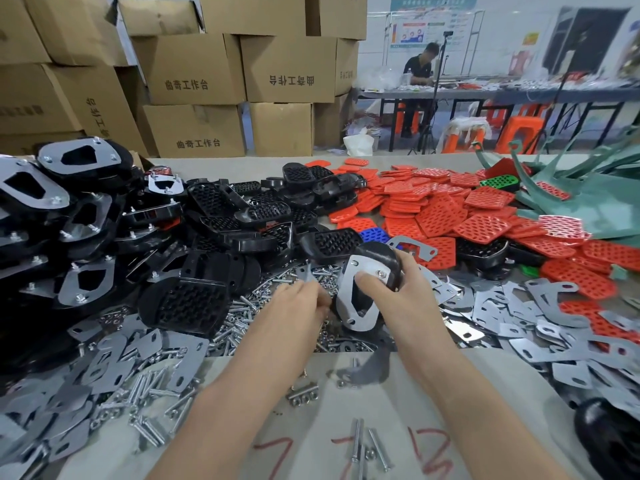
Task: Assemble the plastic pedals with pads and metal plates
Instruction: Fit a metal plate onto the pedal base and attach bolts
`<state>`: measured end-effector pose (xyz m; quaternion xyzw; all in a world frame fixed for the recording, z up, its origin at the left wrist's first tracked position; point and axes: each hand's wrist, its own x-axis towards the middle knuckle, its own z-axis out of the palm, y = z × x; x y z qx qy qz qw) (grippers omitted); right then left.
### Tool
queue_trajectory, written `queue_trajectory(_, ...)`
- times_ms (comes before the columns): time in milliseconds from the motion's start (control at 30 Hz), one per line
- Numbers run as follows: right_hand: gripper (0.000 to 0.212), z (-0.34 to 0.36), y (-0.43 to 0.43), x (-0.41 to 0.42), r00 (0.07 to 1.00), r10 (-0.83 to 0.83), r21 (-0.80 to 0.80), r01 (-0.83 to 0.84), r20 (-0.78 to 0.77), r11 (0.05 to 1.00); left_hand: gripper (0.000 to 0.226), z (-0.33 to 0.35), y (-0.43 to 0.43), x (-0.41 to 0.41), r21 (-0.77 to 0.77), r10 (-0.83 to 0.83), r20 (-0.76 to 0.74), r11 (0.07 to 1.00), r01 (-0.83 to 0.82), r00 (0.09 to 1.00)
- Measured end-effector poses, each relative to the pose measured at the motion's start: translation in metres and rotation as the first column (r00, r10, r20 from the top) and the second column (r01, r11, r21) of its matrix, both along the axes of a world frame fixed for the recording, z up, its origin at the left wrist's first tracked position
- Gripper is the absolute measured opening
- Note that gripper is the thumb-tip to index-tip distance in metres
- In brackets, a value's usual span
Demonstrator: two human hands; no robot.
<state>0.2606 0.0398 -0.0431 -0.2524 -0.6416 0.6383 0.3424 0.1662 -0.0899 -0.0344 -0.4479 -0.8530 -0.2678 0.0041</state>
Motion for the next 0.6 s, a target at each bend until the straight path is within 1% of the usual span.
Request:
queue_trajectory(33, 0.035, 0.0, 0.0, 0.0, 1.0, 0.009, 0.013, -0.009, 0.003, 1.0, 0.013, -0.001, 0.0, -0.002, 0.043, 0.016, 0.004, 0.999, -0.016, 1.0)
queue_trajectory(100, 0.033, 0.0, 0.0, 0.0, 1.0, 0.023, 0.025, -0.023, -0.004, 0.999, 0.018, 0.0, 0.001, -0.002, 0.189, 0.052, 0.045, 0.98, -0.059, 0.998)
queue_trajectory(167, 0.032, 0.001, -0.001, 0.001, 1.0, 0.025, 0.04, -0.025, -0.014, 0.999, 0.016, 0.004, 0.002, 0.0, 0.372, 0.038, 0.162, 0.923, -0.097, 0.986)
queue_trajectory(233, 0.031, 0.002, -0.002, 0.002, 0.999, 0.033, 0.065, -0.031, -0.028, 0.997, 0.024, 0.007, 0.002, 0.002, 0.491, -0.016, 0.256, 0.864, -0.116, 0.967)
queue_trajectory(300, 0.028, 0.003, -0.002, 0.003, 0.997, 0.064, 0.085, -0.061, -0.037, 0.995, 0.023, 0.01, 0.002, 0.005, 0.548, -0.059, 0.288, 0.829, -0.114, 0.956)
queue_trajectory(400, 0.021, 0.004, -0.004, 0.004, 0.987, 0.153, 0.091, -0.148, -0.052, 0.985, 0.021, 0.013, 0.002, 0.009, 0.594, -0.077, 0.238, 0.8, -0.082, 0.968)
queue_trajectory(467, 0.021, 0.004, -0.005, 0.004, 0.978, 0.204, 0.09, -0.198, -0.054, 0.976, 0.022, 0.014, 0.003, 0.01, 0.613, -0.093, 0.233, 0.787, -0.072, 0.968)
queue_trajectory(600, 0.021, 0.002, -0.005, 0.003, 0.963, 0.261, 0.094, -0.255, -0.064, 0.962, 0.018, 0.012, 0.003, 0.01, 0.628, -0.126, 0.294, 0.772, -0.092, 0.948)
